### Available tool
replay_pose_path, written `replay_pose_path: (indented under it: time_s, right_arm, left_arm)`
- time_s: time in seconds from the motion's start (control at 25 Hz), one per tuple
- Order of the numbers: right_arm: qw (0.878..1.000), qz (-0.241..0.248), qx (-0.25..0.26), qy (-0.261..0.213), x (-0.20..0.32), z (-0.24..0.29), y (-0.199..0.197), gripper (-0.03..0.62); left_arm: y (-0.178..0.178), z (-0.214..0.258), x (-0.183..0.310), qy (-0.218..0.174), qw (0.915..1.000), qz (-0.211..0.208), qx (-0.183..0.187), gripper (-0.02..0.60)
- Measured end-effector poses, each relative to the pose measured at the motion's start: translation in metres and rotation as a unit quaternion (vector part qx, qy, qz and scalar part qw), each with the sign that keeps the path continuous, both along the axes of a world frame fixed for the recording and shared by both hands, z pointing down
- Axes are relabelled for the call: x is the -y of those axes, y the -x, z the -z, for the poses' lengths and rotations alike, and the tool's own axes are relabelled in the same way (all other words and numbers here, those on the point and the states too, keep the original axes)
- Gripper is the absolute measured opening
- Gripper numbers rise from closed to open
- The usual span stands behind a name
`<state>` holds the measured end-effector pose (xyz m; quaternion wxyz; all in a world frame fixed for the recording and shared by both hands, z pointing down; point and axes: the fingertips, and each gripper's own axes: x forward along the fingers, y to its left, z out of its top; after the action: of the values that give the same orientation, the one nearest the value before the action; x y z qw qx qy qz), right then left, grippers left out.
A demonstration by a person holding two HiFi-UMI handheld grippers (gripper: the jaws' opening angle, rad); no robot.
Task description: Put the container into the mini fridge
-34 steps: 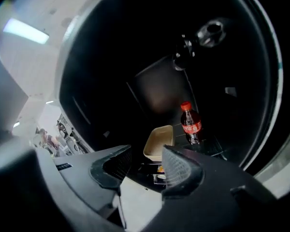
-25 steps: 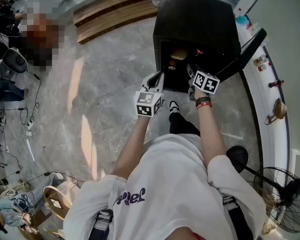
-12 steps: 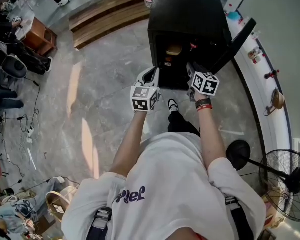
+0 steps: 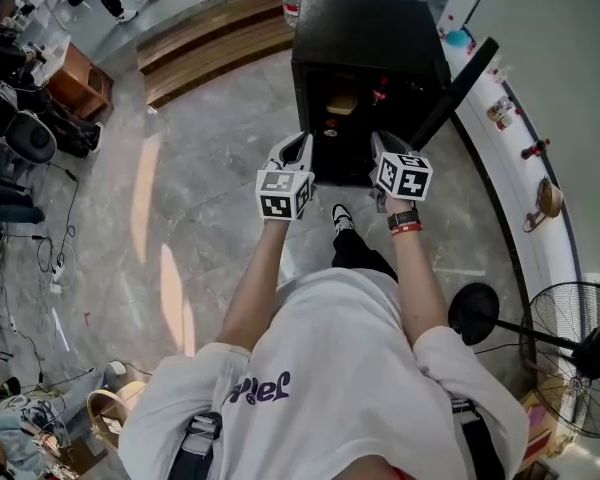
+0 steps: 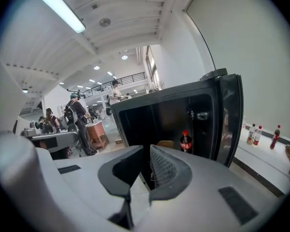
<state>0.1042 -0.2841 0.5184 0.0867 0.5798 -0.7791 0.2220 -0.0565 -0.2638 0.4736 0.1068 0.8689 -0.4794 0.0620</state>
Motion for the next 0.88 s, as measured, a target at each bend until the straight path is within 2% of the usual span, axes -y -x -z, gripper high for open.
replay_pose_path:
  time_s: [0.4,0.88]
  right_arm:
    - [1.000,-0.001,-0.006,-0.021,-0.038,0.021,0.004,0.041]
    - [0.998,-0.011,-0.017,-0.056,-0.085,0.052,0.002,0.014]
  left_arm:
    - [0.003,0.010,-0.017,-0.002,0.9999,-0.006,-0.012,0.020]
    - [0.003,0.021,-0.051,-0.016,0.9996,-0.022,-0.008,0.020]
